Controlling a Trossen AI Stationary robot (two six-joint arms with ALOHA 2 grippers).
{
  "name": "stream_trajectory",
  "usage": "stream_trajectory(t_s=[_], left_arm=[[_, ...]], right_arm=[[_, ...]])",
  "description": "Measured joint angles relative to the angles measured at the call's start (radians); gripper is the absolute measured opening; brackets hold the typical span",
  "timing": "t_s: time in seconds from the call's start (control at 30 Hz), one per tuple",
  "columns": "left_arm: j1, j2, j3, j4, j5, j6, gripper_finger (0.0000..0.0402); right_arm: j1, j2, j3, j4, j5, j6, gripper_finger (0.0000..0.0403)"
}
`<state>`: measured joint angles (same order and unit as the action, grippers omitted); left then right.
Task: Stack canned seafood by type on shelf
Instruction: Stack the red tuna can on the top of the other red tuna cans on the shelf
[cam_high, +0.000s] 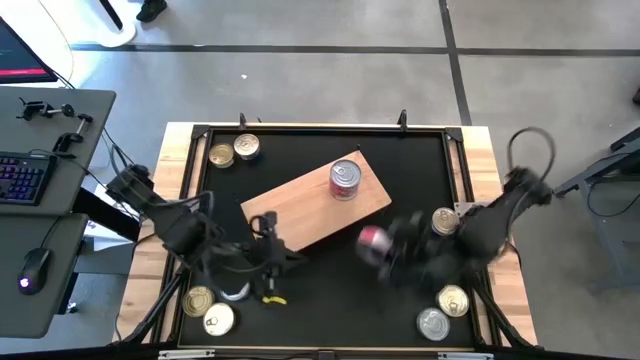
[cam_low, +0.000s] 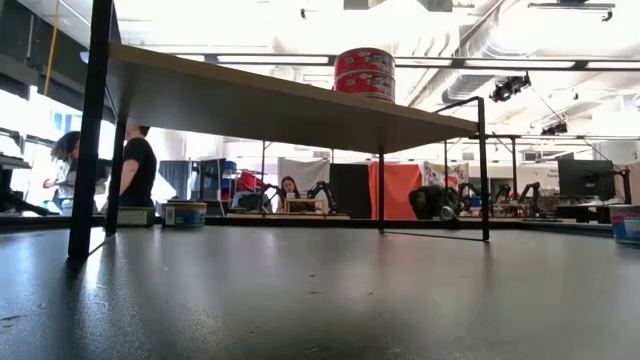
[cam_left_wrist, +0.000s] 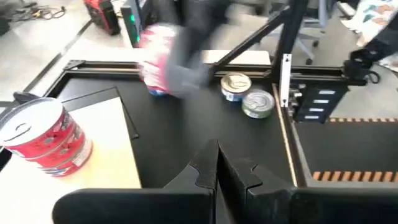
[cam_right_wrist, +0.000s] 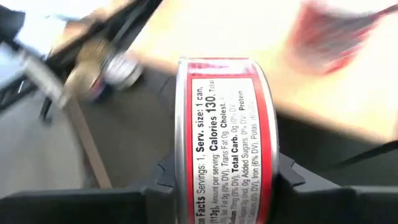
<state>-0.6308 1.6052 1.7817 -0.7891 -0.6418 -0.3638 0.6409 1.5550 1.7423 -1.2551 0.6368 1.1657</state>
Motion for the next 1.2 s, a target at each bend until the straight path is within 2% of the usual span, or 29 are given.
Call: stream_trajectory(t_s=[0.17, 0.33, 0.43, 0.6, 0.8, 1.0, 1.2], left_arm=[[-0.051, 0.011, -0.001, 0.001, 0.0, -0.011, 0.0], [-0.096, 0.054, -0.002, 0.006, -0.027, -0.061, 0.0], [-0.114, 0.071, -0.003, 0.037, -0.05, -0.07, 0.0], [-0.116, 0.081, -0.003, 0.056, -0.086, -0.07, 0.0], [-0.113, 0.081, -0.003, 0.054, -0.103, -0.071, 0.0], [-0.117, 0.081, -0.003, 0.052, -0.103, -0.072, 0.0], [-0.119, 0.081, -0.003, 0.037, -0.1, -0.077, 0.0]], right_arm=[[-0.182, -0.251, -0.231, 0.075, -0.034, -0.034, 0.0113], [-0.382, -0.487, -0.472, 0.531, -0.111, -0.117, 0.0113], [-0.486, -0.55, -0.567, 0.758, -0.183, -0.129, 0.0113], [-0.599, -0.501, -0.62, 0.862, -0.305, -0.067, 0.0113], [-0.66, -0.401, -0.615, 0.948, -0.38, -0.033, 0.0113], [-0.701, -0.332, -0.614, 0.968, -0.403, 0.032, 0.0115], [-0.722, -0.286, -0.613, 1.003, -0.406, 0.057, 0.0161]])
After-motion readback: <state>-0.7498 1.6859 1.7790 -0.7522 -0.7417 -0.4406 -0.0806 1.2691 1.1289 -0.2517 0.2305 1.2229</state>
